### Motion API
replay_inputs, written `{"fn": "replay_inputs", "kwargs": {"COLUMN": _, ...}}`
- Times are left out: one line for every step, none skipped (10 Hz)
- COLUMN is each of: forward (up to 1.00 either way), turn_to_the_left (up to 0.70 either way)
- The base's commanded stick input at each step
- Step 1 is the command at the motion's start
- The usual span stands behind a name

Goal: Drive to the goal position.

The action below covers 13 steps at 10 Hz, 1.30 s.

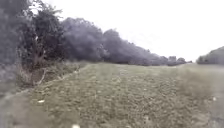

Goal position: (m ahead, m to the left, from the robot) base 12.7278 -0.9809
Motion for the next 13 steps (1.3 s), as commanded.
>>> {"fn": "replay_inputs", "kwargs": {"forward": 0.60, "turn_to_the_left": -0.15}}
{"fn": "replay_inputs", "kwargs": {"forward": 0.60, "turn_to_the_left": -0.15}}
{"fn": "replay_inputs", "kwargs": {"forward": 0.60, "turn_to_the_left": -0.15}}
{"fn": "replay_inputs", "kwargs": {"forward": 0.60, "turn_to_the_left": -0.15}}
{"fn": "replay_inputs", "kwargs": {"forward": 0.60, "turn_to_the_left": -0.15}}
{"fn": "replay_inputs", "kwargs": {"forward": 0.60, "turn_to_the_left": -0.15}}
{"fn": "replay_inputs", "kwargs": {"forward": 0.60, "turn_to_the_left": -0.15}}
{"fn": "replay_inputs", "kwargs": {"forward": 0.60, "turn_to_the_left": -0.15}}
{"fn": "replay_inputs", "kwargs": {"forward": 0.60, "turn_to_the_left": -0.15}}
{"fn": "replay_inputs", "kwargs": {"forward": 0.60, "turn_to_the_left": -0.15}}
{"fn": "replay_inputs", "kwargs": {"forward": 0.60, "turn_to_the_left": -0.15}}
{"fn": "replay_inputs", "kwargs": {"forward": 0.60, "turn_to_the_left": -0.15}}
{"fn": "replay_inputs", "kwargs": {"forward": 0.60, "turn_to_the_left": -0.15}}
